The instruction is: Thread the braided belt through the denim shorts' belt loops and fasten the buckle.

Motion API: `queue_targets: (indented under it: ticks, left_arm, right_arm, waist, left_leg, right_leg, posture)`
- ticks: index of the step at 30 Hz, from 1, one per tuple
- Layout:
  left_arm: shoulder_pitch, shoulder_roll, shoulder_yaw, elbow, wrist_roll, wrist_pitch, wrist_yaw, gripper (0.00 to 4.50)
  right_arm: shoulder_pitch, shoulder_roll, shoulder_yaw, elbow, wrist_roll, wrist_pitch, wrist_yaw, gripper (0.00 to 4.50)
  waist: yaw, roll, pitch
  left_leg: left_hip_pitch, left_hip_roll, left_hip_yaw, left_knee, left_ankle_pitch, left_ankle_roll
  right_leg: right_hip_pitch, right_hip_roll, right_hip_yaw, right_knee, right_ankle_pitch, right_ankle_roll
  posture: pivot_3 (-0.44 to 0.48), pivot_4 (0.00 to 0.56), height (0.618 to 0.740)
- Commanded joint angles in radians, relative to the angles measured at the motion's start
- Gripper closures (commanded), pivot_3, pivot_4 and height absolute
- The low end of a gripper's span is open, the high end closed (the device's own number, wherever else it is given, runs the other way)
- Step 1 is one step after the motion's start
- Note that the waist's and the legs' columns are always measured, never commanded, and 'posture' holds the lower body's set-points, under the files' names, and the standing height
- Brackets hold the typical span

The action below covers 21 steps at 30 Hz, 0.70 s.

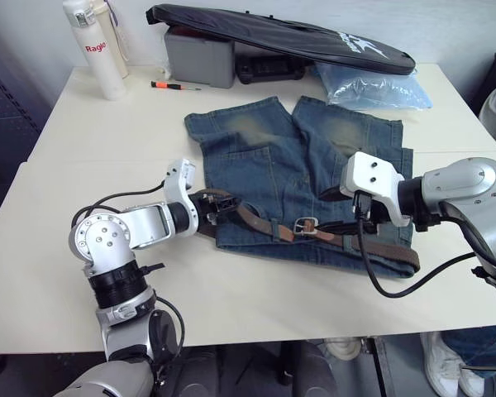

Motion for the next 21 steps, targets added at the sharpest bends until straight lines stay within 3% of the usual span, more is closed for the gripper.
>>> queue_targets:
  ticks: [1, 2, 3, 6, 13, 21]
  left_arm:
    - [-0.019, -0.019, 0.009, -0.032, 0.010, -0.004, 0.005, 2.90]
    - [-0.019, -0.024, 0.011, -0.032, 0.014, -0.004, 0.008, 3.04]
    - [-0.018, -0.027, 0.009, -0.030, 0.016, -0.004, 0.009, 3.56]
    - [-0.016, -0.032, -0.009, -0.025, -0.005, -0.004, -0.006, 4.50]
    - [0.015, 0.042, -0.203, -0.029, -0.005, -0.004, -0.086, 4.50]
    - [0.000, 0.014, -0.252, -0.021, -0.002, -0.004, -0.134, 4.50]
  right_arm:
    - [-0.014, -0.022, -0.042, -0.007, 0.008, -0.011, 0.000, 1.28]
    - [-0.013, -0.022, -0.044, -0.007, 0.009, -0.011, -0.001, 1.28]
    - [-0.013, -0.023, -0.045, -0.007, 0.009, -0.011, -0.001, 1.28]
    - [-0.015, -0.025, -0.049, -0.008, 0.008, -0.009, -0.007, 1.28]
    - [-0.016, -0.028, -0.057, -0.011, 0.006, -0.006, -0.022, 1.28]
    - [0.003, -0.036, -0.072, -0.029, 0.012, 0.019, -0.039, 1.28]
  waist:
    - [0.000, 0.000, 0.000]
    - [0.000, 0.000, 0.000]
    - [0.000, 0.000, 0.000]
    - [0.002, 0.000, 0.000]
    - [0.002, 0.000, 0.000]
    - [0.003, 0.000, 0.000]
  left_leg:
    - [0.000, 0.000, 0.000, 0.000, 0.000, 0.000]
    - [0.000, 0.000, 0.000, 0.000, 0.000, 0.000]
    - [0.000, 0.000, 0.000, 0.000, 0.000, 0.000]
    - [0.000, 0.000, 0.000, 0.000, 0.000, 0.000]
    - [0.000, 0.000, 0.000, 0.000, 0.000, 0.000]
    - [0.000, 0.000, 0.000, 0.000, 0.000, 0.000]
  right_leg:
    - [0.000, 0.000, 0.000, 0.000, 0.000, 0.000]
    - [0.000, 0.000, 0.000, 0.000, 0.000, 0.000]
    - [0.000, 0.000, 0.000, 0.000, 0.000, 0.000]
    - [0.000, 0.000, 0.000, 0.000, 0.000, 0.000]
    - [0.000, 0.000, 0.000, 0.000, 0.000, 0.000]
    - [0.000, 0.000, 0.000, 0.000, 0.000, 0.000]
  posture:
    - [0.000, 0.150, 0.740]
    - [0.000, 0.150, 0.740]
    - [0.000, 0.150, 0.740]
    - [0.000, 0.150, 0.740]
    - [0.000, 0.150, 0.740]
    - [0.000, 0.150, 0.740]
